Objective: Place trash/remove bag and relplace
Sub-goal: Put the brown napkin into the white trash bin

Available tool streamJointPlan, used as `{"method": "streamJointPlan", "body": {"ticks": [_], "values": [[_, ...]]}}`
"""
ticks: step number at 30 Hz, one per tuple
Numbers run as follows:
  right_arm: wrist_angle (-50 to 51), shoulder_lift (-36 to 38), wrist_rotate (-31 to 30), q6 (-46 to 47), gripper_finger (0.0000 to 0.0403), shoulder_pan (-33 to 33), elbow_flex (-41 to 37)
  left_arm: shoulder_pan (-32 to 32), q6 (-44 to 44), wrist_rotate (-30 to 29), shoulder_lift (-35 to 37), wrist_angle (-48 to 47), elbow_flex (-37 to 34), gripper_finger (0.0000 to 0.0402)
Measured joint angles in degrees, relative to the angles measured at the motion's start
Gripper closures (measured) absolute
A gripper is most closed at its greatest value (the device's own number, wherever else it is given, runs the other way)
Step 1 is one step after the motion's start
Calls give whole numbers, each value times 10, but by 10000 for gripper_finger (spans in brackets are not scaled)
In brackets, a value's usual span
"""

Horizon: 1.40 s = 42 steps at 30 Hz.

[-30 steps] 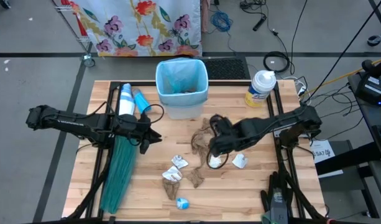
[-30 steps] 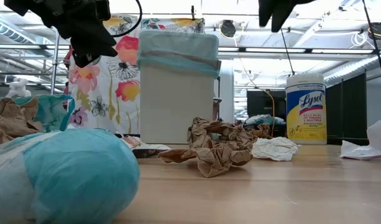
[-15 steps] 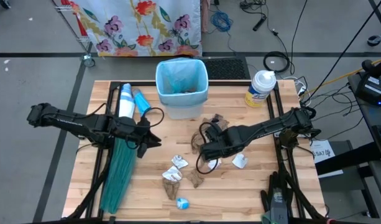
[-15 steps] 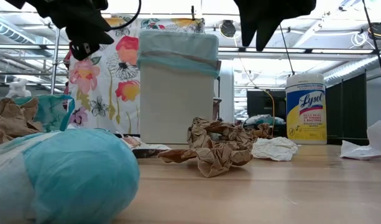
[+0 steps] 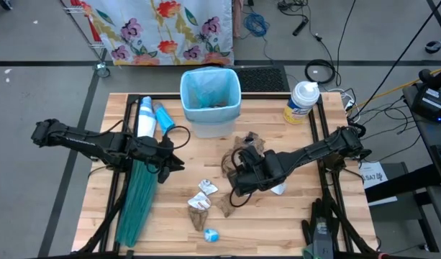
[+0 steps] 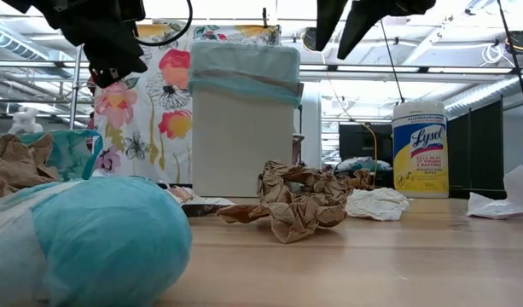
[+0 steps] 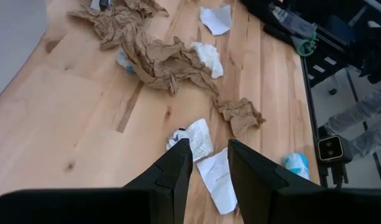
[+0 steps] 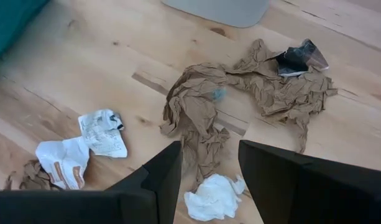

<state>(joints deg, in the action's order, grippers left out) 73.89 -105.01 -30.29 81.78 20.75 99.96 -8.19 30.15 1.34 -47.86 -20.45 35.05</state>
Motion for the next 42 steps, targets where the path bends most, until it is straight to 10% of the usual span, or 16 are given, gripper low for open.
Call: {"method": "streamJointPlan", "body": {"ticks": [18,42], "values": [[10,1,-49,101,252,25,-24,-2,-10,0,0,2,0,293],[-244,148,160,-66,252,-145,-360,-2,-9,-5,0,1,0,293]]}}
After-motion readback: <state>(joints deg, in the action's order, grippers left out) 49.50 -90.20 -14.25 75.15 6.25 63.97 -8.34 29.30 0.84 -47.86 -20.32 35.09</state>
